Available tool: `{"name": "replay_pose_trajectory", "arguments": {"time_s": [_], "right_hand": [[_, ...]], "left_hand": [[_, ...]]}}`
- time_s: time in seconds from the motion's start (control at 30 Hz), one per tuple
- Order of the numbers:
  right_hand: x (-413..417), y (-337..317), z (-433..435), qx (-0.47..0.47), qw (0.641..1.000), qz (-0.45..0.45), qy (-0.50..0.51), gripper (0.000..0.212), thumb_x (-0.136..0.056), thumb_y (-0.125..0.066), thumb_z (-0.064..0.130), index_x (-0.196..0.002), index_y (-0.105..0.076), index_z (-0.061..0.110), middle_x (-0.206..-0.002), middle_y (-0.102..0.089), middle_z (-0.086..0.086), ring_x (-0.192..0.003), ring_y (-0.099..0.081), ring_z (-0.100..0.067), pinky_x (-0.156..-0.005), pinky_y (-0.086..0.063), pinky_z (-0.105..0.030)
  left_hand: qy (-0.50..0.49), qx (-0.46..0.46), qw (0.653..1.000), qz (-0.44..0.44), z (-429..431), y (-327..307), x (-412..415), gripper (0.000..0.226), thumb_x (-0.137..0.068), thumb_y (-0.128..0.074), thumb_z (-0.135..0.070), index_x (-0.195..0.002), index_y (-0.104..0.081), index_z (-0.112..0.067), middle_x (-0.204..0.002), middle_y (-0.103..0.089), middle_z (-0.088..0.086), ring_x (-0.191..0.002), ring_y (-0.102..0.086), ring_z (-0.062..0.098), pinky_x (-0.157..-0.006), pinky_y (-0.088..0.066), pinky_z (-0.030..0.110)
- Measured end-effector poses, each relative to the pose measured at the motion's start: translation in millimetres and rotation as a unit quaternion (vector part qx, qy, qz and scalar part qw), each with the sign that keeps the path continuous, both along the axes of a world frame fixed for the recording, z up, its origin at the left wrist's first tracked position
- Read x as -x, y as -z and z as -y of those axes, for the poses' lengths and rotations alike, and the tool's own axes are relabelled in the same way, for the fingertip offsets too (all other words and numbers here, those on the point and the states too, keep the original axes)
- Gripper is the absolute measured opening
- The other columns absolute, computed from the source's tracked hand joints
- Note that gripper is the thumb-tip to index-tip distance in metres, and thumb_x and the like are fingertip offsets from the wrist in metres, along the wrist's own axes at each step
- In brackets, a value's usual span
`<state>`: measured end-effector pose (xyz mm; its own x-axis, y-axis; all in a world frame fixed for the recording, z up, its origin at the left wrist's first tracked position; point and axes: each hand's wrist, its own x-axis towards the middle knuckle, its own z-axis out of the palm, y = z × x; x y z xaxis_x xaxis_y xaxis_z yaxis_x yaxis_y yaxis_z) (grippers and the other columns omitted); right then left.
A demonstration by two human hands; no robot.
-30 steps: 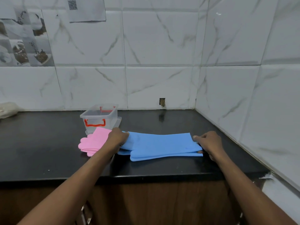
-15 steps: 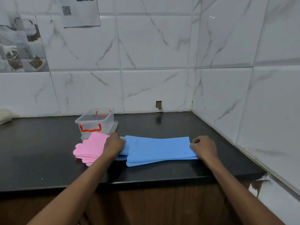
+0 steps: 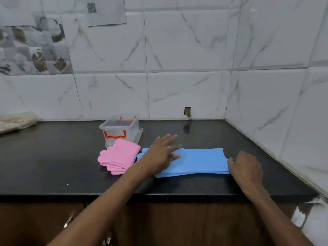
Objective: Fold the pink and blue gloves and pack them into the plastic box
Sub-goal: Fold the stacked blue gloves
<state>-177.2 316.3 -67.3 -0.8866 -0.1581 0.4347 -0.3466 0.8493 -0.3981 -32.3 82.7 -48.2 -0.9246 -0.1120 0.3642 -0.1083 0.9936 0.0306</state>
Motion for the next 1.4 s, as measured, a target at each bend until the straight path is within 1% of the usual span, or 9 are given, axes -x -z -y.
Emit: {"name": "replay_pose_trajectory", "arguments": {"time_s": [0.13,0.3,0.43,0.67,0.83,0.97,1.07,1.23,1.4], "right_hand": [[-11.9,-9.4,-0.6,-0.025,0.998,0.055,0.016,0.041,-0.093,-0.052,0.047,-0.071,-0.046,0.013,-0.073,-0.052,-0.003,-0.061,-0.048,-0.019,-0.051,-0.029,-0.027],[-14.4,-16.5,11.0,-0.034,0.988,0.148,-0.021,0.039,-0.082,-0.066,0.05,-0.083,-0.047,0.016,-0.091,-0.056,-0.005,-0.08,-0.051,-0.027,-0.066,-0.039,-0.03],[-12.2,-25.6,8.8,-0.017,0.978,0.204,-0.032,0.047,-0.08,-0.068,0.053,-0.098,-0.049,0.014,-0.112,-0.061,-0.01,-0.095,-0.058,-0.029,-0.069,-0.041,-0.031],[-30.9,-23.5,18.1,-0.068,0.986,0.151,0.005,0.047,-0.083,-0.067,0.049,-0.114,-0.056,0.015,-0.117,-0.063,-0.008,-0.104,-0.061,-0.028,-0.069,-0.038,-0.029],[-25.1,-31.2,20.0,0.0,0.973,0.229,-0.026,0.051,-0.079,-0.071,0.036,-0.12,-0.052,0.011,-0.118,-0.062,-0.008,-0.104,-0.061,-0.027,-0.072,-0.041,-0.029],[-25.6,-21.6,22.0,0.17,0.961,0.21,-0.056,0.032,-0.076,-0.066,0.023,-0.103,-0.06,0.007,-0.092,-0.068,-0.012,-0.079,-0.067,-0.029,-0.063,-0.051,-0.032],[-37.1,-12.0,27.3,0.292,0.937,0.188,-0.047,0.038,-0.072,-0.074,0.025,-0.1,-0.06,0.004,-0.091,-0.071,-0.018,-0.078,-0.07,-0.034,-0.072,-0.059,-0.042],[-51.8,-11.0,46.2,0.257,0.956,0.139,0.022,0.062,-0.075,-0.077,0.029,-0.122,-0.042,0.007,-0.108,-0.065,-0.022,-0.099,-0.063,-0.042,-0.069,-0.039,-0.035],[-69.1,-7.9,63.0,0.214,0.974,0.068,0.026,0.087,-0.084,-0.062,0.009,-0.15,-0.007,0.016,-0.095,-0.066,-0.015,-0.081,-0.065,-0.036,-0.061,-0.039,-0.033]], "left_hand": [[0.038,-0.026,0.984,0.17,-3.4,31.9,-2.5,0.059,-0.097,-0.012,-0.062,-0.153,-0.004,-0.043,-0.163,0.005,-0.011,-0.15,0.011,0.012,-0.119,0.016,0.045],[0.0,-0.017,0.965,0.262,-11.3,5.4,14.7,0.058,-0.098,-0.025,-0.053,-0.151,-0.004,-0.047,-0.164,-0.001,-0.003,-0.151,-0.001,0.019,-0.118,0.008,0.058],[0.033,-0.033,0.968,0.245,-39.3,1.5,27.4,0.054,-0.097,-0.022,-0.055,-0.151,-0.016,-0.046,-0.164,-0.002,-0.004,-0.151,0.003,0.017,-0.118,0.012,0.056],[0.042,-0.017,0.973,0.225,-55.1,27.3,32.7,0.07,-0.091,-0.009,-0.072,-0.152,0.005,-0.042,-0.163,0.009,-0.006,-0.15,0.014,0.02,-0.118,0.012,0.053],[0.038,-0.021,0.976,0.214,-56.9,30.4,31.6,0.077,-0.085,-0.006,-0.079,-0.152,0.003,-0.042,-0.164,0.007,-0.006,-0.15,0.014,0.019,-0.119,0.011,0.054],[0.039,-0.032,0.977,0.205,-57.1,31.6,31.7,0.079,-0.083,-0.005,-0.08,-0.152,0.001,-0.042,-0.164,0.005,-0.007,-0.15,0.013,0.018,-0.119,0.011,0.055],[0.035,-0.089,0.97,0.226,-58.9,23.5,35.3,0.076,-0.086,-0.005,-0.078,-0.152,-0.01,-0.042,-0.164,-0.003,-0.006,-0.151,0.007,0.018,-0.119,0.009,0.055],[0.028,-0.271,0.946,0.175,-49.7,-15.7,55.0,0.041,-0.094,-0.038,-0.048,-0.117,-0.069,-0.033,-0.134,-0.054,-0.002,-0.128,-0.044,0.021,-0.109,-0.033,0.042],[0.009,-0.407,0.892,0.196,-37.6,-21.1,73.0,0.036,-0.091,-0.046,-0.014,-0.115,-0.072,-0.019,-0.113,-0.065,0.001,-0.094,-0.054,0.012,-0.086,-0.039,0.023]]}}
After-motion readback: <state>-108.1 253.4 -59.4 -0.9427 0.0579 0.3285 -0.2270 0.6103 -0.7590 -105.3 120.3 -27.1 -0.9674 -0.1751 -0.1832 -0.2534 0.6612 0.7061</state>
